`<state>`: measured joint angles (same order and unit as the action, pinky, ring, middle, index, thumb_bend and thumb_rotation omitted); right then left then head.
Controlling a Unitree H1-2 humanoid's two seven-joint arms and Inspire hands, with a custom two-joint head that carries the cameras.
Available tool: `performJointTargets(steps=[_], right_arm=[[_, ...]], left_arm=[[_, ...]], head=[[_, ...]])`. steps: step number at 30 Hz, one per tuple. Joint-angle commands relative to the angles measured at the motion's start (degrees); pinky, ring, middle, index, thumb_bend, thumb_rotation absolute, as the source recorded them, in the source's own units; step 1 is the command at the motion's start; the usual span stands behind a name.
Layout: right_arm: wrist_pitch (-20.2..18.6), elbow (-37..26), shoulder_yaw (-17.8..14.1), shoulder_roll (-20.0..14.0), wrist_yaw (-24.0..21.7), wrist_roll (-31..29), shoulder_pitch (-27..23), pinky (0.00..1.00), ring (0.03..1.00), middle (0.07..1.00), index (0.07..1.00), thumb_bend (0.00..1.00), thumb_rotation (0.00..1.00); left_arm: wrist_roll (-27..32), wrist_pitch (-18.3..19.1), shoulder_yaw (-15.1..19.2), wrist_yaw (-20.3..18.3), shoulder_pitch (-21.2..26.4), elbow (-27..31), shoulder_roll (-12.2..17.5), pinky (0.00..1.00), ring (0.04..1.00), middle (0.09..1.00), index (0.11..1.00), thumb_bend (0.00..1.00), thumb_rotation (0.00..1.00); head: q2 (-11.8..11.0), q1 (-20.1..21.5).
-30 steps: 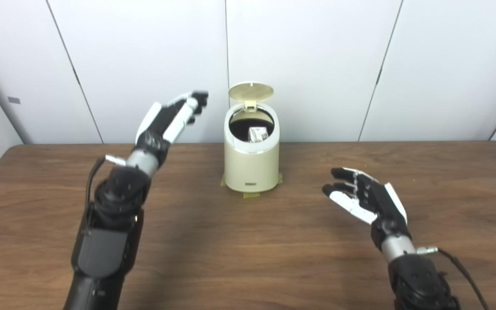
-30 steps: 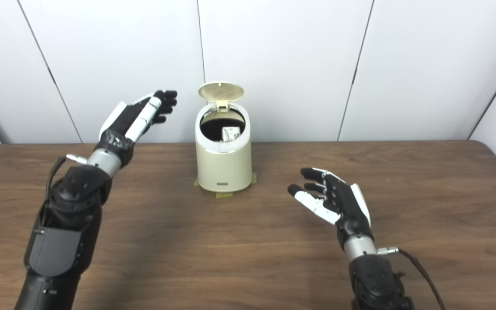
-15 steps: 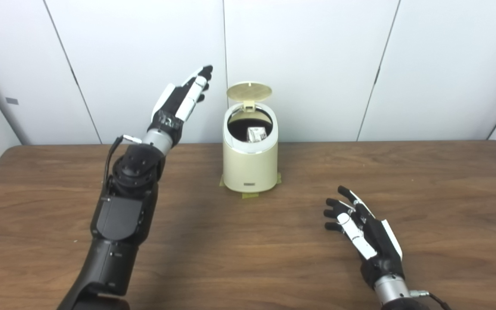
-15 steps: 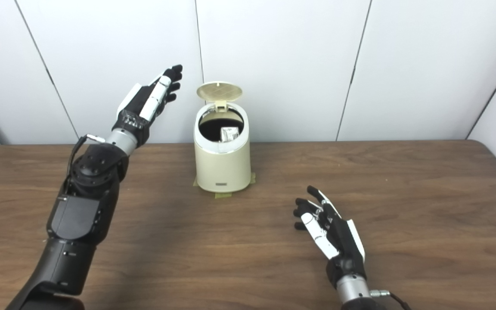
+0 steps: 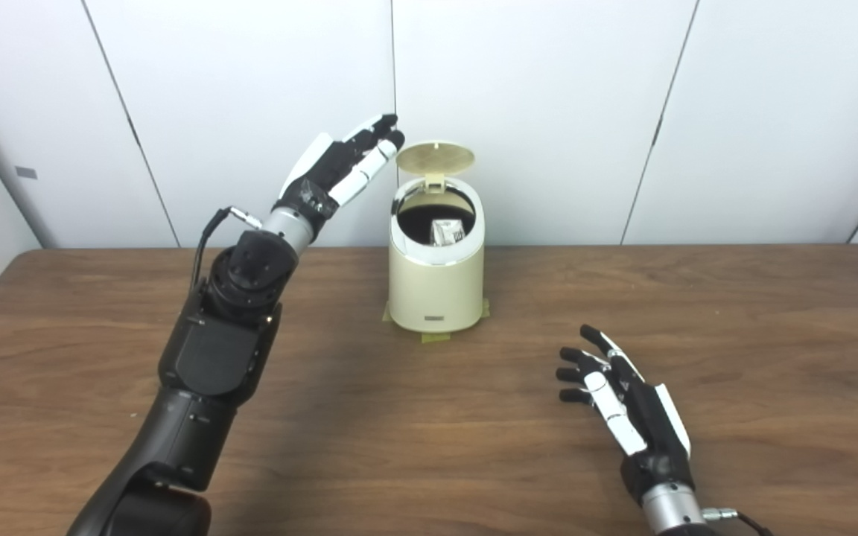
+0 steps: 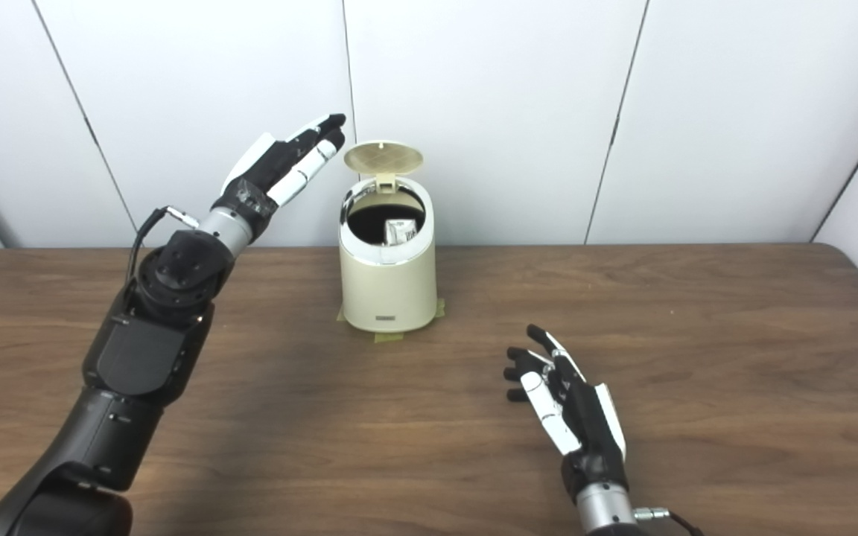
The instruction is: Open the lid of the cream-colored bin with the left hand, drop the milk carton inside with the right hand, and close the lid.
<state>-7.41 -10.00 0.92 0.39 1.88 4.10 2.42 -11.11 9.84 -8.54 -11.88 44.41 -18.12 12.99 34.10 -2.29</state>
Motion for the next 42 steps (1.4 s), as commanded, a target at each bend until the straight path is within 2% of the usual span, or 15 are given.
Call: performJointTargets(steps=[1, 4, 7, 14, 17, 22, 27, 32, 36, 39, 42], right_arm=[[2.1, -0.4, 0.4, 0.1, 0.3, 0.9, -0.7, 0.61, 0.710, 0.767, 0.879, 0.37, 0.69], [2.3, -0.2, 0.8, 0.0, 0.8, 2.3, -0.6, 0.60, 0.703, 0.760, 0.879, 0.37, 0.70], [2.9, 0.2, 1.2, 0.1, 1.6, 4.0, -0.2, 0.58, 0.683, 0.741, 0.868, 0.37, 0.73], [4.9, 1.3, 1.8, 0.6, 3.5, 6.6, -0.1, 0.55, 0.651, 0.716, 0.844, 0.34, 0.69], [5.5, 1.8, 2.2, 0.4, 4.3, 8.6, -0.2, 0.55, 0.642, 0.712, 0.837, 0.35, 0.65], [6.7, 2.7, 2.4, 0.2, 5.3, 10.6, -0.1, 0.55, 0.643, 0.709, 0.825, 0.36, 0.65], [6.8, 3.2, 2.8, 0.1, 6.7, 14.1, -0.2, 0.54, 0.628, 0.696, 0.828, 0.37, 0.67], [7.6, 4.1, 2.9, -0.1, 7.2, 15.8, -0.2, 0.54, 0.619, 0.677, 0.825, 0.34, 0.60], [8.3, 4.7, 2.8, -0.1, 7.6, 16.1, -0.4, 0.53, 0.608, 0.663, 0.819, 0.34, 0.59], [8.2, 4.7, 3.0, -0.1, 7.7, 16.3, -0.4, 0.51, 0.593, 0.647, 0.818, 0.33, 0.58], [8.2, 4.7, 3.0, 0.0, 7.9, 16.1, -0.5, 0.51, 0.592, 0.639, 0.816, 0.34, 0.58]], left_arm=[[-1.6, -1.3, -0.7, -0.5, 4.1, 2.5, 1.6, 0.97, 0.987, 0.937, 0.937, 0.47, 0.93], [-3.4, -2.7, -2.3, -1.2, 4.4, 3.1, 2.7, 0.98, 0.973, 0.911, 0.924, 0.46, 0.94], [-6.7, -3.5, -4.4, -1.7, 4.5, 3.7, 4.1, 0.93, 0.940, 0.912, 0.902, 0.41, 0.91], [-14.0, -6.5, -8.1, -1.3, 4.5, 4.3, 6.4, 0.83, 0.885, 0.897, 0.865, 0.42, 0.88], [-18.7, -10.6, -10.2, -0.1, 4.9, 3.5, 8.0, 0.81, 0.874, 0.886, 0.851, 0.43, 0.89], [-24.9, -15.6, -12.4, 1.0, 5.5, 2.5, 9.9, 0.83, 0.884, 0.878, 0.846, 0.47, 0.98], [-29.9, -19.7, -12.8, 4.1, 5.4, 2.2, 10.7, 0.81, 0.862, 0.856, 0.829, 0.44, 0.91], [-32.7, -22.9, -12.1, 7.3, 5.1, 1.8, 10.9, 0.79, 0.860, 0.860, 0.835, 0.39, 0.89], [-35.8, -25.2, -12.9, 9.0, 5.3, 1.3, 11.6, 0.79, 0.859, 0.857, 0.831, 0.38, 0.87], [-40.7, -27.4, -14.4, 11.7, 5.6, 0.8, 12.8, 0.85, 0.873, 0.854, 0.837, 0.40, 0.90], [-44.0, -29.1, -15.5, 12.6, 5.8, 0.8, 13.8, 0.92, 0.891, 0.858, 0.846, 0.39, 0.93]], head=[[0.1, 0.0], [0.0, 0.0], [0.1, 0.1], [0.1, 0.8], [0.2, 1.0], [0.2, 1.2], [0.4, 1.6], [0.4, 1.5], [0.5, 1.5], [0.6, 1.6], [0.7, 1.7]])
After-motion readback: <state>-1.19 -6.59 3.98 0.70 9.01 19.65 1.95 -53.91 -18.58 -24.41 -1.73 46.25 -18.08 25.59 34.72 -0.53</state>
